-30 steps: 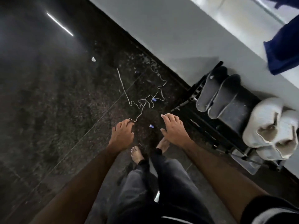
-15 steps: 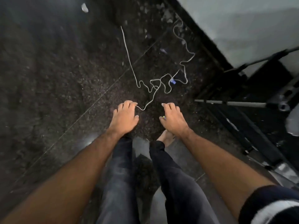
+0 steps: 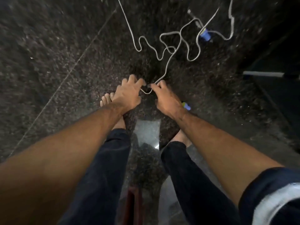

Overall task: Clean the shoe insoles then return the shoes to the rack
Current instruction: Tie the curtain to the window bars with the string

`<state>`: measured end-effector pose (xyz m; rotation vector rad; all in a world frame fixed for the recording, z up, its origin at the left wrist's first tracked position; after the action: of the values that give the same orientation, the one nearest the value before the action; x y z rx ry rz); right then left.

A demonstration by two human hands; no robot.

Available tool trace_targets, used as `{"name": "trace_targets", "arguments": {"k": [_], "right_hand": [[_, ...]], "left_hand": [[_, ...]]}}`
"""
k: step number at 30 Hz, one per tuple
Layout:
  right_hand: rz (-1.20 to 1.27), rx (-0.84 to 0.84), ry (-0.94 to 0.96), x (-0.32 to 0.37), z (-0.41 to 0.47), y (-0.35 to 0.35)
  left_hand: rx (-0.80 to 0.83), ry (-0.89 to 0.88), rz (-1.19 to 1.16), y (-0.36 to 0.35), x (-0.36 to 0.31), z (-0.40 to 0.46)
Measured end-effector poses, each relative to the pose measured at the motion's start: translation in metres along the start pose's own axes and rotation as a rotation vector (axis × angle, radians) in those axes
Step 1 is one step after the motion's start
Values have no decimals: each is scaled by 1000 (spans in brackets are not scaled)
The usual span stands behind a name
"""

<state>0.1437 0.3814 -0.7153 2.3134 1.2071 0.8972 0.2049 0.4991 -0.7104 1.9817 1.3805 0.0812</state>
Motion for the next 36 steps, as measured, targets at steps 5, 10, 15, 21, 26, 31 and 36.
{"name": "trace_targets", "arguments": {"k": [5,10,15,21,26,31,36], "right_hand": [[-142,-133,-20,8,11,4],[-128,-34,-29,14,4,26],[-74,-84,75,49,-47,102],[95,-103,191,98,-133,222],[296,-73,140,142,-215,320],[580,-168,58,184,-330,411],[735,-328,15,215,-433,476]], "left_hand": [[-141,-18,177,-1,-5,14],[-77,-43,239,10,-10,7],[-96,-69,-639,57,-29,-39],[-206,-185,-682,171,-80,-131],[-295,-338,-641,282,-114,-214],[-202,-422,-743,389,-164,-319],[-18,-531,-791,457,-228,-406]]}}
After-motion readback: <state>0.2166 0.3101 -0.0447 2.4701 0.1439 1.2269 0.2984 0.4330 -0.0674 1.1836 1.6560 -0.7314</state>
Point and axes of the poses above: each hand's wrist, its own z-axis towards the middle knuckle, its own y-axis out of the back of the hand, x = y × z, the point moved 8 cm from there along z, towards the middle knuckle, and after that the axes turned 5 degrees about -y, right-handed, at the moved point
